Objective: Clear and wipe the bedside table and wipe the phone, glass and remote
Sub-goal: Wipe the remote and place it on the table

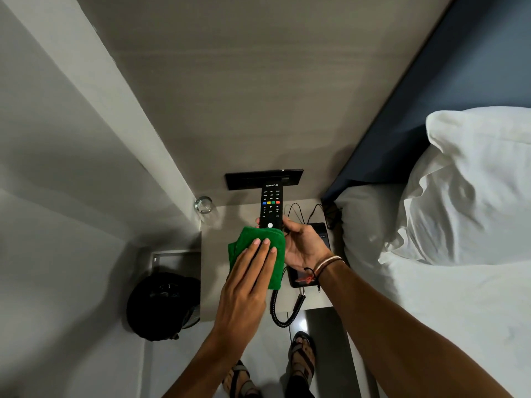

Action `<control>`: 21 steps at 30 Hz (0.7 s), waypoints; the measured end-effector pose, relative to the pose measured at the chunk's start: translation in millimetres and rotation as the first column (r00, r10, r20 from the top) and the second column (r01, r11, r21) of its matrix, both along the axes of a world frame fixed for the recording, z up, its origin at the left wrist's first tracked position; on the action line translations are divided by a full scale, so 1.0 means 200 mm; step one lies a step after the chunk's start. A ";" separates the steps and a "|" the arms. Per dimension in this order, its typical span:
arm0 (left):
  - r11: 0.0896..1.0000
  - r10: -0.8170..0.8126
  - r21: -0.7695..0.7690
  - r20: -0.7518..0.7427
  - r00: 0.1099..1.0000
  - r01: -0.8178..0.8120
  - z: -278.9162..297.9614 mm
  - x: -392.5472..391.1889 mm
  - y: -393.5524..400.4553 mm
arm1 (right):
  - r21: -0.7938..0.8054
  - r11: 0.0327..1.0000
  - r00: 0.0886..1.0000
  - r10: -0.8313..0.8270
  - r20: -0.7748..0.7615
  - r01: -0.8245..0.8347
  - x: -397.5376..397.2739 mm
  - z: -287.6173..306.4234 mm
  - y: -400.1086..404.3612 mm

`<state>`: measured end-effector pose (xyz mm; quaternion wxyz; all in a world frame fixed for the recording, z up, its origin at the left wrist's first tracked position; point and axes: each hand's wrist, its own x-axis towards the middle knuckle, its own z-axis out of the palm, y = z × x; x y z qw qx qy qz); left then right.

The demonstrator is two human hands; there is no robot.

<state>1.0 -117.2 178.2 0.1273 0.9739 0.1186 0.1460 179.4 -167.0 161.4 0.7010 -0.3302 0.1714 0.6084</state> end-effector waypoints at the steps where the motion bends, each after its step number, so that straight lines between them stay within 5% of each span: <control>1: 1.000 -0.009 -0.001 0.001 1.000 0.009 -0.01 -0.02 -0.01 | 0.006 1.000 1.000 -0.011 -0.004 0.011 0.01 0.00 0.00; 11: 0.997 -0.058 -0.042 0.122 0.991 0.064 -0.05 -0.24 -0.02 | -0.020 0.983 0.982 -0.183 -0.044 0.182 0.08 -0.09 0.00; 14: 0.961 0.053 -0.275 0.085 0.995 -0.028 -0.06 -0.30 0.06 | -0.112 0.987 0.992 -0.109 0.066 0.116 0.11 -0.12 0.00; 17: 0.781 0.317 -0.570 0.011 0.948 -0.255 -0.07 -0.29 0.17 | -0.260 0.966 0.976 0.041 0.215 0.016 0.10 -0.14 -0.01; 21: 0.585 0.587 -0.678 -0.023 0.809 -0.444 -0.15 -0.22 0.36 | -0.617 0.781 0.661 0.514 0.546 -0.097 0.06 -0.22 0.00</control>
